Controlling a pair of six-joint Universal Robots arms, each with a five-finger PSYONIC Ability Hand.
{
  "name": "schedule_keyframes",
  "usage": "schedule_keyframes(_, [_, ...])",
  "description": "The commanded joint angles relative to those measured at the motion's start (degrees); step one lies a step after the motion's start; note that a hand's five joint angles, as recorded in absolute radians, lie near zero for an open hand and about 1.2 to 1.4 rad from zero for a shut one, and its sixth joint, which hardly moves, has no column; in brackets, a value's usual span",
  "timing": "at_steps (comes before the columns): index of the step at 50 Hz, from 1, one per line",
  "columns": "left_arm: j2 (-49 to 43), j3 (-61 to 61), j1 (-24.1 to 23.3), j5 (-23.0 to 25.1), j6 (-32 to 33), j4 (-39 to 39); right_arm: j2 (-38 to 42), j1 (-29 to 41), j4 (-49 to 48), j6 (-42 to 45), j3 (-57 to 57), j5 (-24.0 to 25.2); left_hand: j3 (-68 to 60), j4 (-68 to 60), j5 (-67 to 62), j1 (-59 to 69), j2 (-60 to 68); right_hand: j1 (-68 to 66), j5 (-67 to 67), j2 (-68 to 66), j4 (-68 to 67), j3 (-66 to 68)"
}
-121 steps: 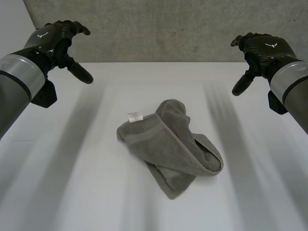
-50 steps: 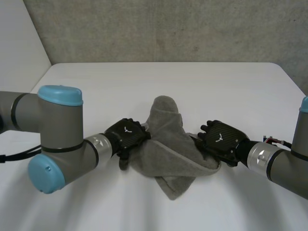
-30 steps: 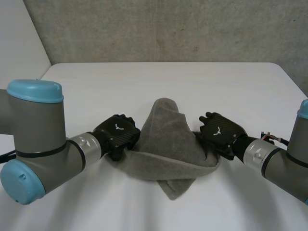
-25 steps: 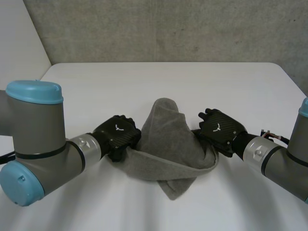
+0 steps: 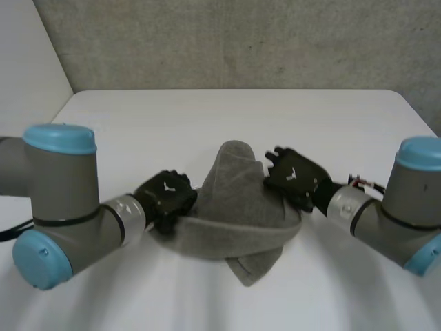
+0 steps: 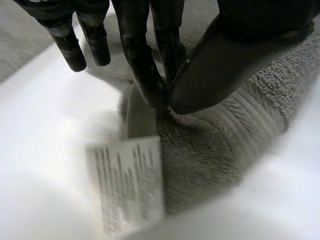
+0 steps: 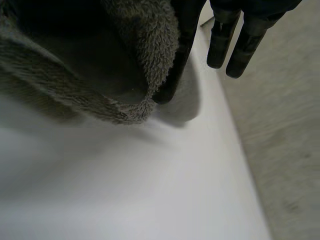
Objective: Fold the towel.
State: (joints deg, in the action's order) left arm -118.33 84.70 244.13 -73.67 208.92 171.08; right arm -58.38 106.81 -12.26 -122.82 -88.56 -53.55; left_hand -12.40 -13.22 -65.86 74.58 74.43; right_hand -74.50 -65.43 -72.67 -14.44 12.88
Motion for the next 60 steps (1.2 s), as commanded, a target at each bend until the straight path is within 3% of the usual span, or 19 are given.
schedule_keyframes(1, [0.0,-12.7,3.7,-3.0,-3.1,2.3,-1.3,4.8,0.8,-10.3,18.2,-1.3,2.4,3.2,-4.1,5.4,5.6,-5.5,-4.6,-7.3,4.4,-2.9])
schedule_keyframes(3, [-0.1,-16.5,3.8,-4.6,-5.6,4.5,-1.3,5.4,0.4,-14.1,23.1,-2.7,2.4,3.2,-4.1,5.4,5.6,-5.5,-4.6,-7.3,4.4,-2.9])
schedule_keyframes(5, [0.0,-20.9,4.1,-6.8,-8.9,8.6,-0.8,5.6,-2.3,-20.9,33.1,-10.4,2.4,3.2,-4.1,5.4,5.6,-5.5,-4.6,-7.3,4.4,-2.9])
schedule_keyframes(6, [0.7,-23.0,4.4,-8.1,-11.1,11.5,-0.8,5.6,-2.3,-21.0,33.1,-10.4,2.4,3.2,-4.1,5.4,5.6,-5.5,-4.6,-7.3,4.4,-2.9])
schedule_keyframes(7, [0.7,-23.0,4.4,-8.2,-11.2,11.6,-1.0,5.6,-5.0,-24.0,37.1,-15.9,2.4,3.2,-4.1,5.4,5.6,-5.5,-4.6,-7.3,4.4,-2.9])
schedule_keyframes(8, [1.2,-24.4,4.9,-9.8,-13.4,14.8,-1.0,5.6,-5.1,-24.0,37.1,-16.0,2.4,3.2,-4.1,5.4,5.6,-5.5,-4.6,-7.3,4.4,-2.9])
schedule_keyframes(10, [3.1,-24.8,5.2,-11.7,-15.5,18.4,-2.8,5.9,-11.2,-29.8,40.7,-25.3,2.4,3.2,-4.1,5.4,5.6,-5.5,-4.6,-7.3,4.4,-2.9])
schedule_keyframes(12, [7.0,-24.2,5.7,-13.5,-17.4,22.6,-4.9,5.9,-13.0,-31.8,40.3,-28.0,2.4,3.2,-4.1,5.4,5.6,-5.5,-4.6,-7.3,4.4,-2.9])
schedule_keyframes(14, [15.6,-20.7,7.3,-14.9,-19.2,29.0,-7.5,5.6,-13.7,-33.0,38.8,-28.3,2.4,3.2,-4.1,5.4,5.6,-5.5,-4.6,-7.3,4.4,-2.9])
schedule_keyframes(17, [20.5,-15.6,10.0,-14.1,-19.2,33.2,-11.3,4.7,-10.3,-33.5,33.4,-25.3,2.4,3.2,-4.1,5.4,5.6,-5.5,-4.6,-7.3,4.4,-2.9])
schedule_keyframes(19, [21.3,-13.3,11.4,-12.9,-19.2,34.2,-11.9,4.4,-4.1,-33.1,27.5,-21.0,2.4,3.2,-4.1,5.4,5.6,-5.5,-4.6,-7.3,4.4,-2.9])
schedule_keyframes(22, [21.6,-7.8,12.2,-9.5,-19.2,34.3,-11.9,4.2,-0.2,-33.0,24.7,-19.2,2.4,3.2,-4.1,5.4,5.6,-5.5,-4.6,-7.3,4.4,-2.9])
schedule_keyframes(24, [21.4,-4.2,12.6,-7.5,-19.1,34.1,-12.0,4.1,5.6,-31.9,17.5,-15.5,2.4,3.2,-4.1,5.4,5.6,-5.5,-4.6,-7.3,4.4,-2.9])
schedule_keyframes(32, [15.2,12.7,12.5,-2.8,-18.2,32.9,-12.5,4.2,8.2,-18.8,-4.1,-7.8,2.4,3.2,-4.1,5.4,5.6,-5.5,-4.6,-7.3,4.4,-2.9])
schedule_keyframes(37, [9.0,18.7,11.5,-2.7,-14.2,31.3,-11.4,4.5,7.6,-13.0,-10.5,-8.1,2.4,3.2,-4.1,5.4,5.6,-5.5,-4.6,-7.3,4.4,-2.9])
schedule_keyframes(44, [4.7,20.5,11.2,-3.2,-7.2,25.4,-9.9,3.9,7.4,-13.1,-11.8,-9.8,2.4,3.2,-4.1,5.4,5.6,-5.5,-4.6,-7.3,4.4,-2.9])
schedule_keyframes(57, [6.4,20.2,11.7,-4.2,-6.9,24.8,-9.3,2.4,3.1,-18.7,-12.2,-16.3,2.4,3.2,-4.1,5.4,5.6,-5.5,-4.6,-7.3,4.4,-2.9])
schedule_keyframes(59, [6.7,20.2,11.7,-4.6,-7.1,24.8,-9.3,2.3,2.5,-19.2,-12.3,-17.8,2.4,3.2,-4.1,5.4,5.6,-3.2,-2.3,-5.0,4.4,-2.9])
schedule_keyframes(60, [7.2,20.1,11.8,-4.9,-7.3,24.7,-9.4,2.3,2.0,-19.6,-12.4,-19.0,2.4,3.2,-4.1,5.4,5.6,8.0,8.9,6.1,4.4,-2.9])
